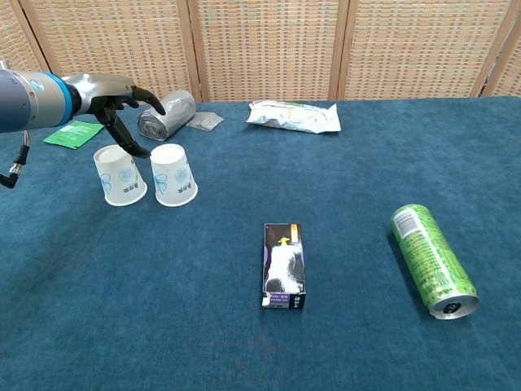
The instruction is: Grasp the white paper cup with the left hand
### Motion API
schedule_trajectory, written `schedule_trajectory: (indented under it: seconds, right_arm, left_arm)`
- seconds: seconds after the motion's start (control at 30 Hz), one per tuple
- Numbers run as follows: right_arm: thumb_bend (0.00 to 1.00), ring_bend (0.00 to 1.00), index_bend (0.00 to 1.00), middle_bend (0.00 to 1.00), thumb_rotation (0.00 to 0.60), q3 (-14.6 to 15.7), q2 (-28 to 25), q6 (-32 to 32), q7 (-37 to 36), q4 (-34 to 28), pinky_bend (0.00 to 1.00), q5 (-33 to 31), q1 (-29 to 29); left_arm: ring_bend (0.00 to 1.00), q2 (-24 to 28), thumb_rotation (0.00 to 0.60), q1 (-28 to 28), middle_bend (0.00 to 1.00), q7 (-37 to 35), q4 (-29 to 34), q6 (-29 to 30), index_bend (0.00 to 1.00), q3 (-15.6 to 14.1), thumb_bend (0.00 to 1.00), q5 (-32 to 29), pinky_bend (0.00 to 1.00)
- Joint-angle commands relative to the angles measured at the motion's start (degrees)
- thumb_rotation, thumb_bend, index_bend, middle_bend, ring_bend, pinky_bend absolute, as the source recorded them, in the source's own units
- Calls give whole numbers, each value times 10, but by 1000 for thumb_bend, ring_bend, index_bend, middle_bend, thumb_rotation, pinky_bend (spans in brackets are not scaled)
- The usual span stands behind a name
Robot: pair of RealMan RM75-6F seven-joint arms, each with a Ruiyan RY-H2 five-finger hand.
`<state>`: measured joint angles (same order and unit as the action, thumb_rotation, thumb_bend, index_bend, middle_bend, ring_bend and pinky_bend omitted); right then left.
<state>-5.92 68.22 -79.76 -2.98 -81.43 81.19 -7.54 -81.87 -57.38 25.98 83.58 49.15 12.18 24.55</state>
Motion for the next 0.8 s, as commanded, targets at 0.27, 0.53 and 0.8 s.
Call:
schedule_trajectory:
  seconds: [0.27, 0.53, 0.8]
  right_arm:
    - [0, 0, 0, 0, 600, 2, -3, -12, 0, -6, 0, 8, 4]
    - [0, 0, 0, 0, 600, 5, -4, -26, 8, -13, 0, 19, 8]
    - [0, 0, 0, 0, 600, 8, -2, -34, 18, -18, 0, 27, 11]
  left_arm:
    - [0, 92, 600, 90, 0, -50, 131, 136, 0, -17, 265, 165, 0]
    - [0, 110, 600, 263, 0, -71, 178, 388, 0, -114, 111, 329, 0]
    - [0, 130, 600, 379, 0, -63, 200, 485, 0, -171, 109, 377, 0]
